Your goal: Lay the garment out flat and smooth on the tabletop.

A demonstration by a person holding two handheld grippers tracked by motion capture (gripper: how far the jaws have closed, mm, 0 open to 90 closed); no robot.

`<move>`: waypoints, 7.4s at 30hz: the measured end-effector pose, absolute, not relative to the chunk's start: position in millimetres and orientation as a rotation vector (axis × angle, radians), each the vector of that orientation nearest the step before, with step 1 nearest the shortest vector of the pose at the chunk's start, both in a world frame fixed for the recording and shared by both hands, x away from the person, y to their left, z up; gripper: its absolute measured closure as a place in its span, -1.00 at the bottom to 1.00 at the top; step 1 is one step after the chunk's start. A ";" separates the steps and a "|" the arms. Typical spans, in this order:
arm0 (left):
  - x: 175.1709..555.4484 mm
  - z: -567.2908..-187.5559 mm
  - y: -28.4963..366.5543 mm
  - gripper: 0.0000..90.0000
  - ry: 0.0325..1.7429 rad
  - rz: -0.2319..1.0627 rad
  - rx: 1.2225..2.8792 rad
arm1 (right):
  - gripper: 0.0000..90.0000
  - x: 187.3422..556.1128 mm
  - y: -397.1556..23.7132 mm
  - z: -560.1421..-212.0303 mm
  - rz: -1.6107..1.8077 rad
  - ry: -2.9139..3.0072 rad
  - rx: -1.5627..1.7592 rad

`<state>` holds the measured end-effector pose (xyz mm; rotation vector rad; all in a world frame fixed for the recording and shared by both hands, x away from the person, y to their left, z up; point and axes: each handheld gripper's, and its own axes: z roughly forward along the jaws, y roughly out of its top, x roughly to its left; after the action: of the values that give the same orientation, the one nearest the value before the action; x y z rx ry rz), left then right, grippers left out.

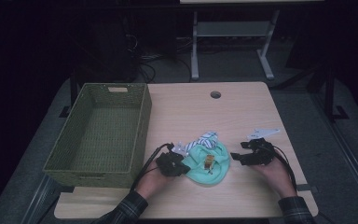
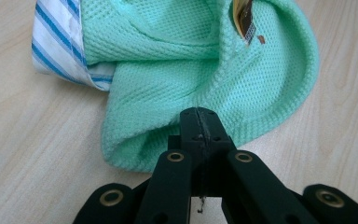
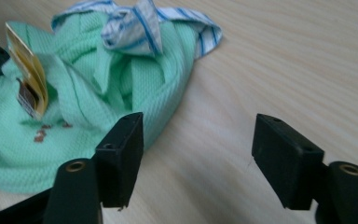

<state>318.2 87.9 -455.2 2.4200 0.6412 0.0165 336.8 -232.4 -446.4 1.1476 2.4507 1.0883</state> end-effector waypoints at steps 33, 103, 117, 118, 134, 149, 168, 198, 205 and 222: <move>318.3 -454.9 86.9 0.99 0.660 0.008 2.418 | 0.52 415.3 -178.5 -453.9 1.194 2.542 1.116; 315.2 -453.0 84.0 0.99 0.655 0.048 2.448 | 0.71 398.6 -239.2 -446.0 1.101 2.352 1.263; 316.5 -438.6 84.2 0.73 0.663 -0.001 2.380 | 0.99 348.6 -234.1 -434.5 1.167 2.408 1.137; 317.1 -437.2 83.8 0.73 0.668 0.001 2.367 | 1.00 345.2 -233.1 -435.3 1.166 2.415 1.133; 353.8 -415.0 71.2 0.54 0.655 0.059 2.322 | 1.00 309.4 -211.9 -461.2 1.136 2.535 1.115; 406.0 -416.1 23.4 0.48 0.619 0.168 2.373 | 1.00 309.7 -209.2 -468.9 1.084 2.558 1.085; 436.4 -454.4 3.2 0.90 0.657 0.161 2.433 | 1.00 309.0 -208.9 -468.5 1.068 2.560 1.070; 480.4 -434.7 16.0 1.00 0.785 0.415 2.392 | 1.00 308.0 -207.8 -468.4 1.055 2.559 1.043; 475.1 -436.9 22.3 0.96 0.794 0.314 2.345 | 1.00 308.5 -208.3 -468.3 1.056 2.564 1.041; 398.7 -417.5 58.6 0.64 0.752 0.208 2.308 | 0.70 330.8 -212.9 -446.9 1.098 2.492 1.068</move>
<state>398.7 58.6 -417.5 2.3084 0.7522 0.2081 330.8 -212.9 -446.9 1.0679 2.4924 1.0980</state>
